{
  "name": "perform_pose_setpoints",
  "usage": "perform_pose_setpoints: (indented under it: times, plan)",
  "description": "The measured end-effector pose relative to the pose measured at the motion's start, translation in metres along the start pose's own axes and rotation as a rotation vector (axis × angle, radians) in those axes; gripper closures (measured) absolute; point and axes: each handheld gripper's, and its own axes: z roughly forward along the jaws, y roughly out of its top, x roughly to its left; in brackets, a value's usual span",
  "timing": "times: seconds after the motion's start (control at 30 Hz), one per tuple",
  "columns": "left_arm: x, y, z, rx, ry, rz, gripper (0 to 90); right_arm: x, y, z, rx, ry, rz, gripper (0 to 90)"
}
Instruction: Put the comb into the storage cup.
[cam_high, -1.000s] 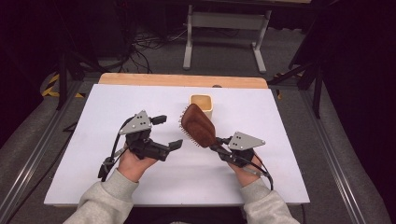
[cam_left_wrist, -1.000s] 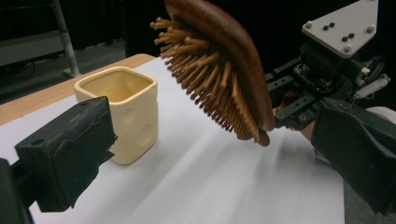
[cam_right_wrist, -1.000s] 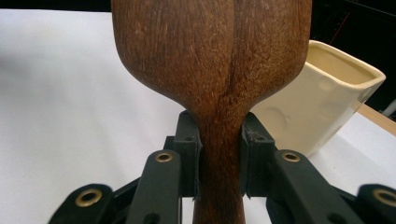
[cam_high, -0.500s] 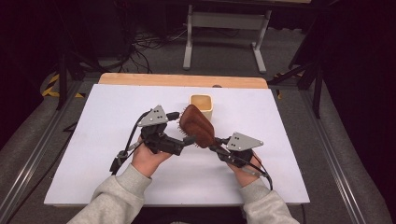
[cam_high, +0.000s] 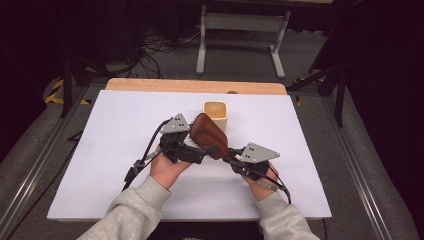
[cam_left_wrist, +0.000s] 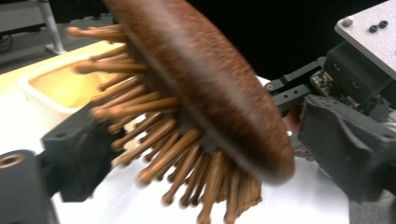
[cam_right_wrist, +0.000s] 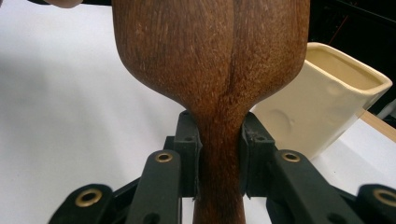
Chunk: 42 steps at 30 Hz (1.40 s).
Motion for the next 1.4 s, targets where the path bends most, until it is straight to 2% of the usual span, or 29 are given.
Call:
perform_pose_setpoints:
  times: [0.1,0.17,0.23,0.3,0.43,0.6,0.7,1.1,1.2,1.3,1.4]
  plan:
    - [-0.001,0.000,0.000,0.001,0.026,-0.001,20.1,0.001,0.001,0.000,-0.005,0.002,-0.003,72.4]
    - [0.001,0.000,-0.001,-0.003,0.021,-0.011,22.9,0.002,0.001,0.000,-0.006,-0.003,-0.006,72.3]
    - [0.000,0.000,-0.002,-0.004,0.008,-0.041,28.4,0.003,0.001,0.001,-0.002,-0.004,-0.020,72.3]
    - [-0.001,0.000,-0.003,-0.003,0.003,-0.045,29.6,0.004,0.000,0.001,-0.003,-0.004,-0.021,72.2]
    - [-0.003,0.002,-0.004,0.012,-0.014,-0.038,38.7,0.005,-0.001,0.004,0.005,-0.007,-0.027,72.0]
    - [-0.007,0.003,-0.006,0.019,-0.028,-0.009,47.4,0.005,-0.001,0.006,0.006,-0.007,-0.040,71.8]
    - [-0.009,0.004,-0.007,0.025,-0.047,-0.012,52.0,0.006,-0.001,0.006,0.001,-0.007,-0.050,71.6]
    - [-0.014,0.011,-0.012,0.027,-0.085,0.016,58.0,0.006,0.001,0.002,-0.036,0.004,-0.062,70.1]
    - [-0.016,0.016,-0.013,0.036,-0.081,0.030,58.1,0.005,0.002,0.000,-0.072,0.013,-0.051,60.4]
    - [-0.017,0.021,-0.015,0.038,-0.083,0.045,58.1,0.003,0.003,-0.002,-0.086,0.006,-0.028,50.0]
    - [-0.017,0.026,-0.018,0.038,-0.076,0.048,58.1,0.000,0.002,-0.005,-0.101,0.021,-0.001,39.4]
